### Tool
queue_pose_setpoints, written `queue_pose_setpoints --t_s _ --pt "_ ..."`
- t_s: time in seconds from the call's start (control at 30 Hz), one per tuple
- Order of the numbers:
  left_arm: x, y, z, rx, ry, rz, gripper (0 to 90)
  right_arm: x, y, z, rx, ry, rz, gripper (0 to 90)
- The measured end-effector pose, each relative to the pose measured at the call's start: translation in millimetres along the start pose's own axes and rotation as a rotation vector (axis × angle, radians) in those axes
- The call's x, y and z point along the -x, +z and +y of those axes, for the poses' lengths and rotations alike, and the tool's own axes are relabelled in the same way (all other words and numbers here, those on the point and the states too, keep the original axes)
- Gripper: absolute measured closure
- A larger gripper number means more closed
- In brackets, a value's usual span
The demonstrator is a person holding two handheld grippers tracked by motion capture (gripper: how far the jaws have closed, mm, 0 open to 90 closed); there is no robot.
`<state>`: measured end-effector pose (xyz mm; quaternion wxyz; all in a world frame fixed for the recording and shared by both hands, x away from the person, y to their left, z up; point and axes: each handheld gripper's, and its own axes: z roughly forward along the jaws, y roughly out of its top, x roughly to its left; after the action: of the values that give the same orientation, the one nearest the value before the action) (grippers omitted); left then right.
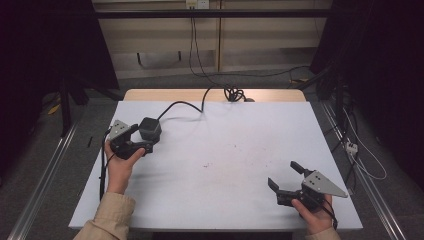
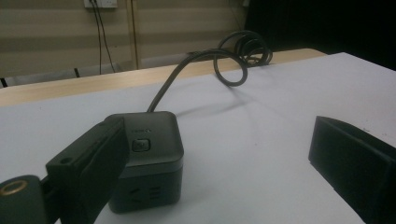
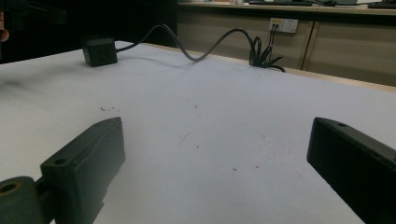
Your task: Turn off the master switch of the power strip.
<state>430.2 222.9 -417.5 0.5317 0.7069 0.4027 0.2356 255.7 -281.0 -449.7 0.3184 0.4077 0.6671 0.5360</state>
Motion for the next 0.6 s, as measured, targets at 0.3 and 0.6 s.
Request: queue_pose_setpoints --t_s 0.3,0.6 --pt "-2.7 3.6 -0.5 0.003 -0.018 0.003 5.1 0.4 -0.7 0.0 0.000 0.002 -0.001 3.8" --pt "-6.1 7.5 -2.1 0.004 -0.026 0.011 5.9 0.3 -0.6 -0.2 0.000 0.004 -0.002 3.8"
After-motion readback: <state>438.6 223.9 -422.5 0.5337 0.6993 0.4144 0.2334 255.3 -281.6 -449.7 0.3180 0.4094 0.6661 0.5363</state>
